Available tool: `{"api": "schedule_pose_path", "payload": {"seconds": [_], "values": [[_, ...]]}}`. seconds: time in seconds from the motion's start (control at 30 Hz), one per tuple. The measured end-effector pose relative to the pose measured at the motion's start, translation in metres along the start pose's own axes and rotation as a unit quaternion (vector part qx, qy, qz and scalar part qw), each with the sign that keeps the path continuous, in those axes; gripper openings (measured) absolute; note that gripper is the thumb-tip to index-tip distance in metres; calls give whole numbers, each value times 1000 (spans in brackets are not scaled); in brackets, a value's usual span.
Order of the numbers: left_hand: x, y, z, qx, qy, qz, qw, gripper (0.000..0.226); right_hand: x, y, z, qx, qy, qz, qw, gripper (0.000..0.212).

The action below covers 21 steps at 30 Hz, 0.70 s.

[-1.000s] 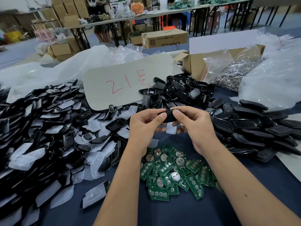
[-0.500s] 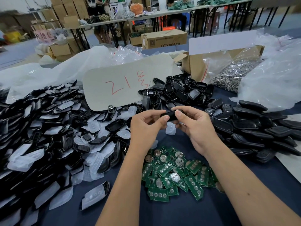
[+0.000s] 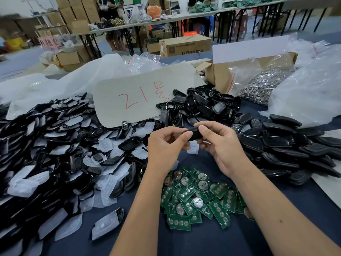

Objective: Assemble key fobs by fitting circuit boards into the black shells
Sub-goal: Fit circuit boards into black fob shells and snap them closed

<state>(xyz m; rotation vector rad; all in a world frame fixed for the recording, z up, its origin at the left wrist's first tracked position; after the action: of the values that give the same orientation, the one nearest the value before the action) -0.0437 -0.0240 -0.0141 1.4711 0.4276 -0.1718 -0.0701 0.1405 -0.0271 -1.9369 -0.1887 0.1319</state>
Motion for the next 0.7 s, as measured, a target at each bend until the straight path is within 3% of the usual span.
{"api": "schedule_pose_path", "payload": {"seconds": [0.5,0.7], "values": [[1,-8,0,150,-9,112,982,28,0,2,-2,0,-26,-10,1000,22],[2,-4,-2,175,6,123,977,15,1,0,-3,-6,-26,-16,1000,22]]}}
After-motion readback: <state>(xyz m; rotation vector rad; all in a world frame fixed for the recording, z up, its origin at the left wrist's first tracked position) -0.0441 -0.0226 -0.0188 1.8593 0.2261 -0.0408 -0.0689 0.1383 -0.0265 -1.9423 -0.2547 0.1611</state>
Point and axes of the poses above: each hand's wrist, its own x-axis away from the middle knuckle, its own z-axis out of the back of the hand, y = z × x, the point moved 4 cm from there along -x, towards the middle knuckle, and after that the axes turned 6 degrees about -z, right-handed, at the moved point
